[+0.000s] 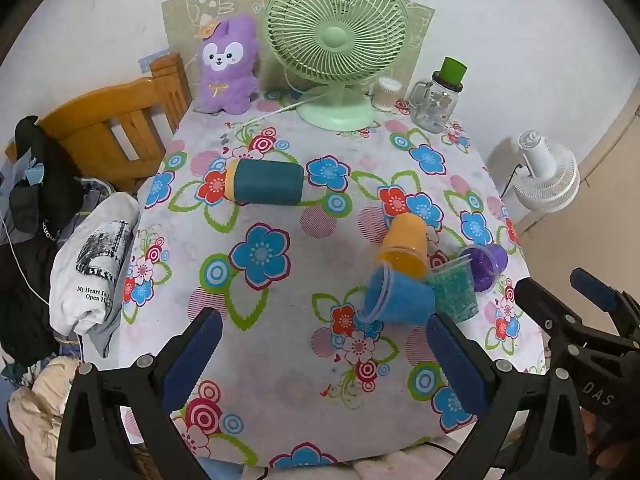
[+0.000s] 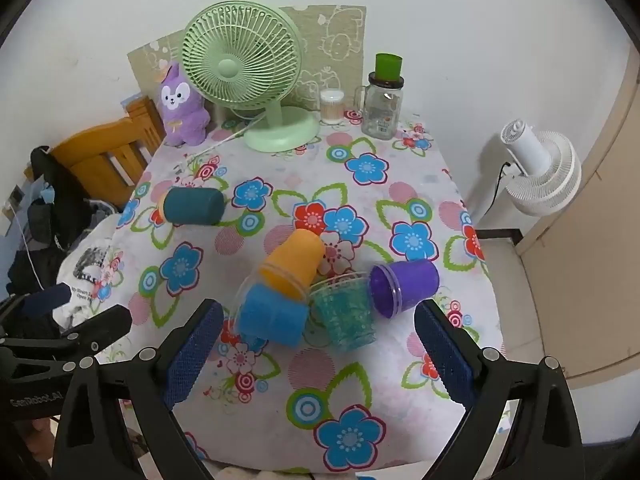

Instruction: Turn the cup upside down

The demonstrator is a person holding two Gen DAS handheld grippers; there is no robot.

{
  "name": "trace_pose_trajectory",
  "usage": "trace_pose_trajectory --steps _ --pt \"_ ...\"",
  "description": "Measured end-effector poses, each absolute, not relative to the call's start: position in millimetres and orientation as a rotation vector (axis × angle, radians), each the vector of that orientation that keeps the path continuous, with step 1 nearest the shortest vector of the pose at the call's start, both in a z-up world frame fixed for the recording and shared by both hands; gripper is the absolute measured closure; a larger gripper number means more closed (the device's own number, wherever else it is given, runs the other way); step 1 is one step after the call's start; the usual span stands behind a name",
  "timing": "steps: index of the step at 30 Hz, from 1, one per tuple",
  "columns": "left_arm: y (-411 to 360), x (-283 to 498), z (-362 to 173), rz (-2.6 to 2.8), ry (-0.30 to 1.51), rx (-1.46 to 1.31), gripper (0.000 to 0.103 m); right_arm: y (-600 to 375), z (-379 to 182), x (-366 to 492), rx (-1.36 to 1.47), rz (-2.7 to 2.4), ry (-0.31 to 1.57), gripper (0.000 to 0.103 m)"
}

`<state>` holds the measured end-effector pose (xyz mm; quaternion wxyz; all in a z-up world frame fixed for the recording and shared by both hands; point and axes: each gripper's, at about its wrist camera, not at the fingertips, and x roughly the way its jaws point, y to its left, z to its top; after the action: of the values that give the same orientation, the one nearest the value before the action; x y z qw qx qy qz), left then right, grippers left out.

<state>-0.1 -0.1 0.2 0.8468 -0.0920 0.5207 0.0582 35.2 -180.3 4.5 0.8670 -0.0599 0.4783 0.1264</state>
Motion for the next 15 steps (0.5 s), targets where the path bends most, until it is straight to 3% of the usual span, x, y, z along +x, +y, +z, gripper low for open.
trace_pose_trajectory --steps 15 --pt "-4.2 -1.4 8.2 0.111 1.086 -0.193 0.000 -183.4 7.4 33.5 -0.092 0.274 0.988 0.005"
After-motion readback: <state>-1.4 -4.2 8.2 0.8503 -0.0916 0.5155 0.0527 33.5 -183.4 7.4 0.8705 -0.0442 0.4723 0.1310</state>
